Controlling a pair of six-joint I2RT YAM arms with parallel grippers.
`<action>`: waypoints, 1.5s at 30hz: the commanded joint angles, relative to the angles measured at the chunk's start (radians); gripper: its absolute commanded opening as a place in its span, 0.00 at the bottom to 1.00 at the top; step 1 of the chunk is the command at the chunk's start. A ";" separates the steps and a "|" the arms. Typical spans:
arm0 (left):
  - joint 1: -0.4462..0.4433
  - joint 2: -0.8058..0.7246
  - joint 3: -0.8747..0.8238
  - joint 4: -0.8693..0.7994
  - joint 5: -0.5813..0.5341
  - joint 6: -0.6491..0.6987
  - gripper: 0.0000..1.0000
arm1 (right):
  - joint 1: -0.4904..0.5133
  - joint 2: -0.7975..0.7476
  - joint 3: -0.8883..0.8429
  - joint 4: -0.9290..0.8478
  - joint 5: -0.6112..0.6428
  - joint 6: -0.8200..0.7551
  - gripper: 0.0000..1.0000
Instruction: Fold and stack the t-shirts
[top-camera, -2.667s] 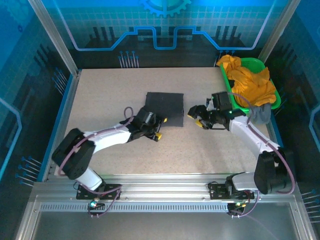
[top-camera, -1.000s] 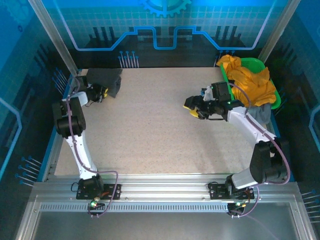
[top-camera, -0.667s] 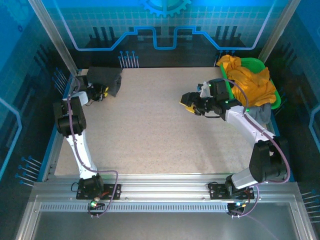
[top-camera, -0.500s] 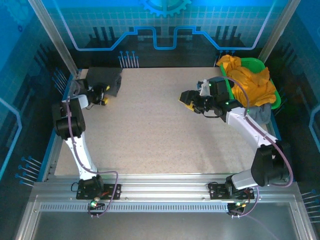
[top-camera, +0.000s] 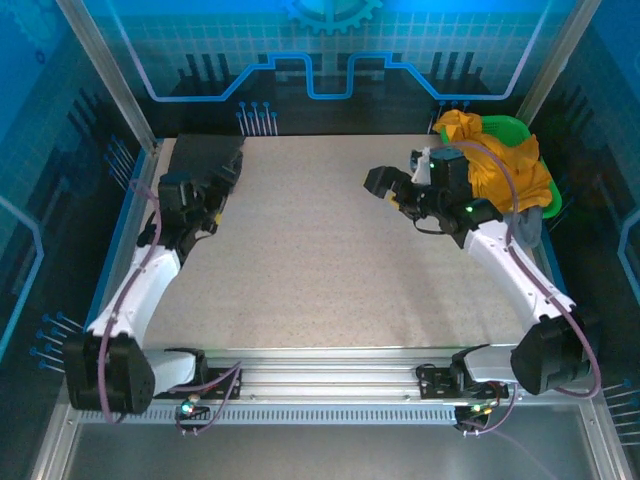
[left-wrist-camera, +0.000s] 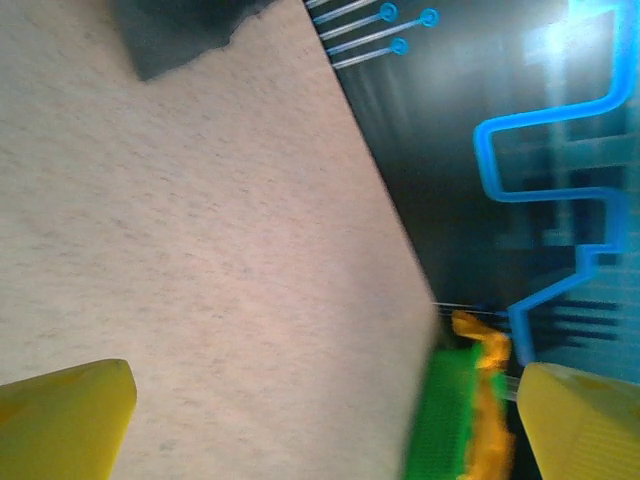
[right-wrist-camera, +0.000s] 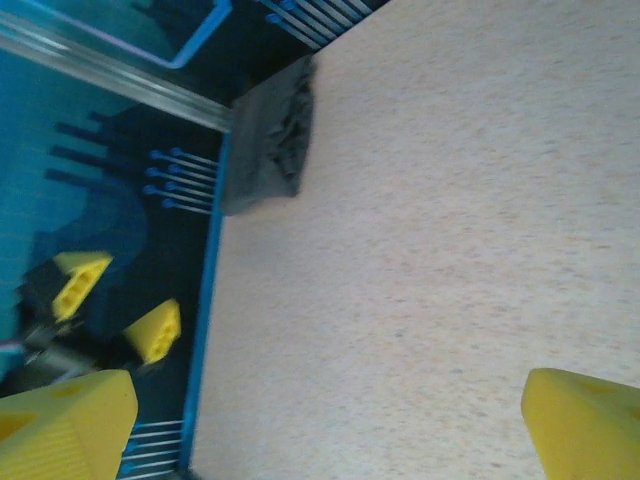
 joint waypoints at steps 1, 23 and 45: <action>-0.071 -0.112 0.051 -0.313 -0.380 0.209 0.99 | -0.014 -0.085 0.021 -0.158 0.216 -0.131 1.00; 0.038 0.185 -0.443 0.659 -0.351 0.855 0.99 | -0.130 -0.023 -0.663 0.632 0.722 -0.705 1.00; 0.005 0.377 -0.556 1.158 -0.273 1.013 0.99 | -0.208 0.187 -0.764 1.138 0.534 -0.778 1.00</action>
